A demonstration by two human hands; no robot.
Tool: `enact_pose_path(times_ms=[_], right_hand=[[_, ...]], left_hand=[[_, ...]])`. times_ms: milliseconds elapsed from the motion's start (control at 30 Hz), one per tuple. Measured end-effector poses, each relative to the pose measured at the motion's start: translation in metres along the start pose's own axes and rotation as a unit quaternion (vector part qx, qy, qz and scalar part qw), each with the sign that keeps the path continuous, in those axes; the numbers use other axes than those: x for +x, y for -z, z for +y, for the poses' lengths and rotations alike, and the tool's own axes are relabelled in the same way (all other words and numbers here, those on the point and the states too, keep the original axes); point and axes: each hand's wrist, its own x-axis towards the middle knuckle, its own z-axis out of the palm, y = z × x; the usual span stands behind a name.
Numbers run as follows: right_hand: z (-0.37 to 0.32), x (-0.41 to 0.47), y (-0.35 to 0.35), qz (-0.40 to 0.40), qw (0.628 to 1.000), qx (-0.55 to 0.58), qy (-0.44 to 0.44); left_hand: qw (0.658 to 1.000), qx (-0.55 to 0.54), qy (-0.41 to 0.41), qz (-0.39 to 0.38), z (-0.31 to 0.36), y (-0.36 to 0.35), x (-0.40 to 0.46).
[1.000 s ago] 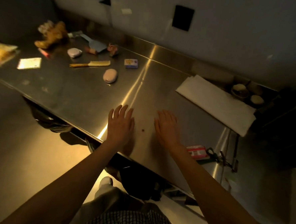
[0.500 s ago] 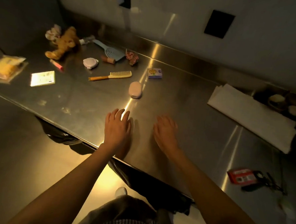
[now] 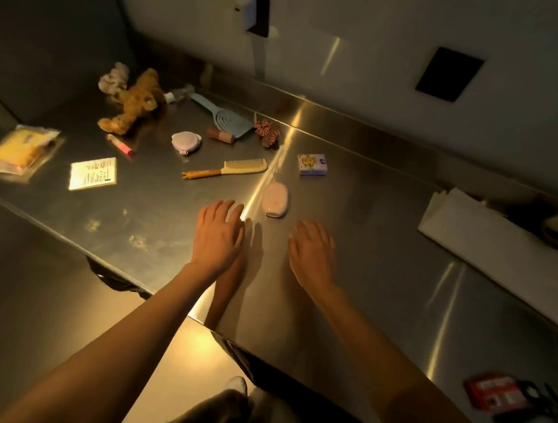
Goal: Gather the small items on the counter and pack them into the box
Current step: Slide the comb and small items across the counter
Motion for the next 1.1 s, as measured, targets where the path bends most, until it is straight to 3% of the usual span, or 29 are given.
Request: enact_pose_path(times_ms=[100,433,867,1000,1100], right_hand=[[0.0,0.018,-0.001,0.006,1.0,-0.009,0.024],[-0.038,0.072,-0.02,-0.045,0.999,-0.002,-0.024],[-0.079,0.121,-0.076,-0.05,0.986,-0.063,-0.147],[-0.079,0.125,-0.086,0.001,0.989,-0.035,-0.142],[-0.079,0.133,-0.086,-0.006,0.985,-0.057,-0.164]], left_hand=[[1.0,0.016,0.001,0.022,-0.012,0.005,0.013],[0.999,-0.001,-0.045,0.008,-0.058,-0.001,0.072],[0.975,-0.01,-0.187,-0.116,-0.169,-0.037,0.165],[0.962,-0.027,-0.234,-0.141,-0.184,-0.048,0.181],[0.953,-0.048,-0.257,-0.152,-0.186,-0.055,0.19]])
